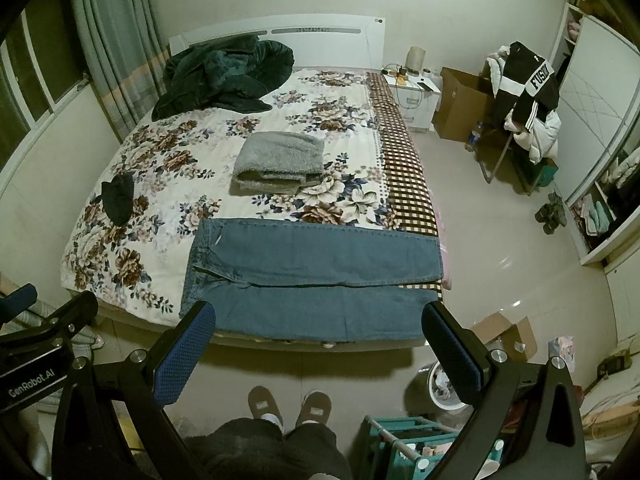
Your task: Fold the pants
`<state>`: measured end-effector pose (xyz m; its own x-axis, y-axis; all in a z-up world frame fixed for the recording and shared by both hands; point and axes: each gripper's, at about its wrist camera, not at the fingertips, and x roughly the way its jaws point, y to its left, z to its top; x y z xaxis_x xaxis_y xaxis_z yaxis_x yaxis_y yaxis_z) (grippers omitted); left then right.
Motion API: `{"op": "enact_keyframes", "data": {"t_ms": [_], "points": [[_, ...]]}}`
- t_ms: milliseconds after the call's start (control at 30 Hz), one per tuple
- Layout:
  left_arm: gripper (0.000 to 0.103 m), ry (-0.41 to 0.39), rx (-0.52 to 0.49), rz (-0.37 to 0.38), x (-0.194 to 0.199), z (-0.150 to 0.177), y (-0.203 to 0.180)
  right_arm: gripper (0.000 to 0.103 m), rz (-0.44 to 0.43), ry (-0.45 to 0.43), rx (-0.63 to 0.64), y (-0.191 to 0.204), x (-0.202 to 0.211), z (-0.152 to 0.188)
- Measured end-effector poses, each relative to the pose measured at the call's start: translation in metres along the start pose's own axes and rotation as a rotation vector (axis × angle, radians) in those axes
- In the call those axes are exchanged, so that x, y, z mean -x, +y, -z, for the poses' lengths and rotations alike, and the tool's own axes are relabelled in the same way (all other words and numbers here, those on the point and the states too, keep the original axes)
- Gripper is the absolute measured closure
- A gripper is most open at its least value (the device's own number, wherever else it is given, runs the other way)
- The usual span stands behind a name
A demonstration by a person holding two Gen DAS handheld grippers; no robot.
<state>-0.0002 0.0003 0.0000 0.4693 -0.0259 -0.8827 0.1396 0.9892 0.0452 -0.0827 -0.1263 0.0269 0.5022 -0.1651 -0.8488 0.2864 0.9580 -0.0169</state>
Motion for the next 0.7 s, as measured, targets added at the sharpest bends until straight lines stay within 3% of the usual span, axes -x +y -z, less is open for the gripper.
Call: {"op": "enact_keyframes", "data": {"t_ms": [167,700], "points": [[0.0,-0.001,0.002,0.001,0.0,0.0,0.0,0.0,-0.002,-0.005,0.0,0.009,0.021,-0.009],[0.0,-0.003,0.005,-0.001,0.0,0.0,0.0,0.0,-0.002,-0.006,0.0,0.012,0.022,-0.005]]}}
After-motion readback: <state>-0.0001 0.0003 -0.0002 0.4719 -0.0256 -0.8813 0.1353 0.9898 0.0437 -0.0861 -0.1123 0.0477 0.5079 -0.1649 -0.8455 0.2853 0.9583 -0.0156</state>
